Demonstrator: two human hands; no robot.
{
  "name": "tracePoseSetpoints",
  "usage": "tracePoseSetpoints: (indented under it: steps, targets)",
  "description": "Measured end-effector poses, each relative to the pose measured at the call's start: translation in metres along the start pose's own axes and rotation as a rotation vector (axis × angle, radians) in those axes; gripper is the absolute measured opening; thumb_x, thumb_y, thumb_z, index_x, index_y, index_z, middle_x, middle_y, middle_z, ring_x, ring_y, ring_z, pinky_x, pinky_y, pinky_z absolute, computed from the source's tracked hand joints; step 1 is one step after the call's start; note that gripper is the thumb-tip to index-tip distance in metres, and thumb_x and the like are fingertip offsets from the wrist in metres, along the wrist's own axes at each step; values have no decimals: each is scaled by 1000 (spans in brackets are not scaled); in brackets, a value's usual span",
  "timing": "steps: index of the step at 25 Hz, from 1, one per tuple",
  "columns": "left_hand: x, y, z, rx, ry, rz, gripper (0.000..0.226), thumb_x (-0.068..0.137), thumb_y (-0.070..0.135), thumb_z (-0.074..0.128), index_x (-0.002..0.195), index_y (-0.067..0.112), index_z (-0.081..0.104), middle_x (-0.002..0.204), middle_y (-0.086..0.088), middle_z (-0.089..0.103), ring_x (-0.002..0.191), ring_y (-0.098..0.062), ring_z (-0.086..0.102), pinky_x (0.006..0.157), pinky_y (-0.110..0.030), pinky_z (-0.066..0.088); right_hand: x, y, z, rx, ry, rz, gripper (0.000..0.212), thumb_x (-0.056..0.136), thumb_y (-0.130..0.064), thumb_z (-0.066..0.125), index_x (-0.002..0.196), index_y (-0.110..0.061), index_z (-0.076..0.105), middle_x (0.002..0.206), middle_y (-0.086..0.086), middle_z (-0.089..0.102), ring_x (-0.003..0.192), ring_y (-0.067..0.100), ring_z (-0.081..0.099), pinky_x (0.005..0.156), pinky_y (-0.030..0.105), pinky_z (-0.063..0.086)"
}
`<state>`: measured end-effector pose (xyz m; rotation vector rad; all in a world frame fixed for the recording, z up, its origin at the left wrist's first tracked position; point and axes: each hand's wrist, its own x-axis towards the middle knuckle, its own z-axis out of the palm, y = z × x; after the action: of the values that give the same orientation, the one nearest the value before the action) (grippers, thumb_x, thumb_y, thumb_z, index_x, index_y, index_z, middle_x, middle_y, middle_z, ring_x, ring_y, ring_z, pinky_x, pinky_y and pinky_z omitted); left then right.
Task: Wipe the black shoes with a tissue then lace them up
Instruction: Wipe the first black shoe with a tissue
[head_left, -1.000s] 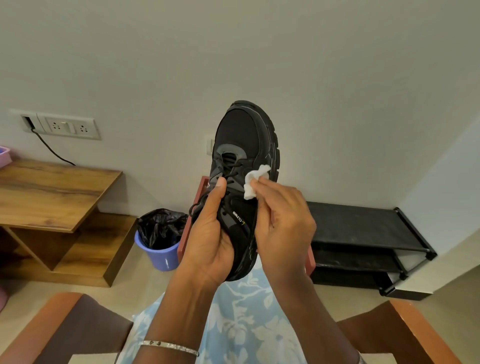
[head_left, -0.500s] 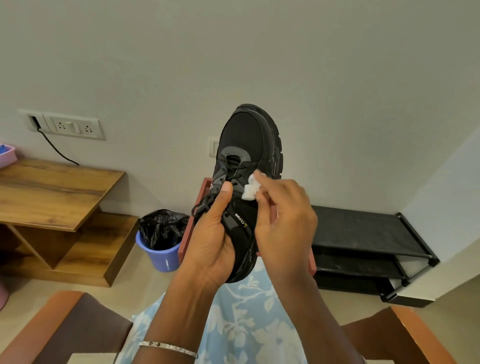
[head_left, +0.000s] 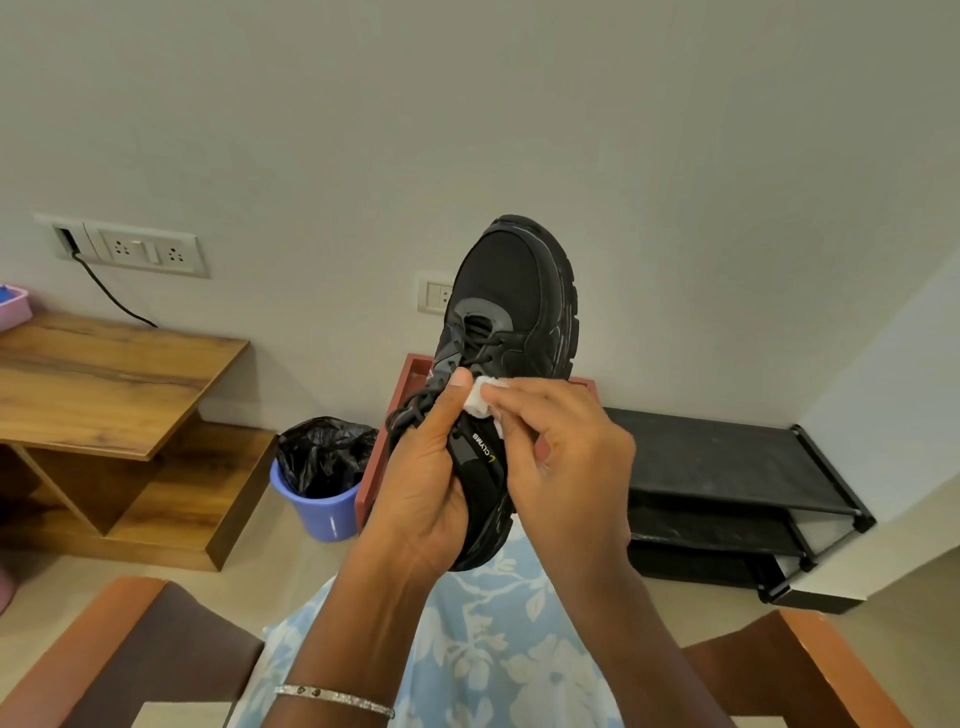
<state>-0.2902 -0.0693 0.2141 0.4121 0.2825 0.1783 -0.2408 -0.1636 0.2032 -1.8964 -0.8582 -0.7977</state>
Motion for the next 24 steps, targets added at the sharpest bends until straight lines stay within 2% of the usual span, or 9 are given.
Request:
tracePoseSetpoints:
  steps: [3, 7, 9, 12, 14, 16, 19, 22, 24]
  targets:
    - [1, 1, 0, -8, 2, -6, 50, 87, 35, 65, 124, 1, 66, 115, -20, 72, 100, -29, 73, 80, -39, 62, -11, 6, -7, -17, 22, 24, 21, 84, -1, 77, 103, -8, 78, 98, 3, 75, 91, 16, 70, 81, 23, 58]
    - [0, 0, 4, 36, 18, -8, 47, 93, 37, 60, 124, 3, 67, 118, -20, 71, 103, -30, 72, 84, -41, 61, -5, 7, -4, -44, 108, 84, 19, 86, -3, 76, 104, -7, 78, 99, 4, 75, 91, 17, 70, 82, 22, 57]
    - [1, -2, 1, 16, 27, 9, 50, 90, 35, 65, 126, 2, 65, 117, -18, 71, 105, -28, 71, 89, -38, 58, -8, -1, 2, -12, 62, 64, 21, 85, 0, 76, 104, -9, 79, 99, 2, 75, 92, 15, 69, 83, 23, 57]
    - [4, -2, -3, -15, 33, 38, 50, 88, 33, 66, 126, 1, 64, 113, -17, 72, 103, -26, 72, 87, -34, 59, -8, -4, 3, -6, 2, 3, 20, 85, 0, 75, 102, -9, 79, 99, 1, 75, 91, 15, 69, 85, 20, 54]
    - [4, -2, -4, 16, 26, 46, 50, 91, 35, 64, 130, 4, 63, 122, -19, 69, 113, -31, 68, 102, -42, 52, 5, 7, 2, -30, 65, 32, 19, 85, -2, 76, 103, -8, 79, 99, 3, 75, 91, 17, 69, 83, 22, 55]
    - [4, -3, -4, 56, 37, 57, 49, 91, 37, 63, 129, 6, 64, 125, -21, 68, 118, -34, 65, 109, -48, 45, 13, 13, 1, -25, 92, 68, 19, 86, -4, 76, 105, -8, 78, 100, 3, 75, 92, 16, 70, 82, 23, 56]
    - [2, 3, -4, 28, 44, 53, 46, 89, 35, 64, 121, 3, 68, 122, -21, 69, 112, -31, 69, 102, -43, 51, -2, 2, 4, 19, 35, 46, 21, 86, 0, 76, 104, -8, 78, 99, 2, 74, 91, 14, 69, 82, 23, 57]
    - [2, 8, -8, 12, 48, 29, 51, 88, 37, 65, 126, 2, 65, 125, -22, 67, 115, -33, 67, 105, -43, 49, -21, -5, 7, 29, 14, 56, 24, 83, 4, 78, 102, -9, 79, 98, 1, 75, 90, 13, 70, 84, 14, 53]
    - [2, 6, -9, 5, 53, 25, 48, 89, 37, 64, 121, 2, 68, 120, -21, 70, 107, -31, 71, 94, -41, 57, -16, 2, 9, 13, 52, 54, 23, 83, 4, 78, 102, -8, 78, 98, 2, 75, 90, 14, 70, 84, 16, 54]
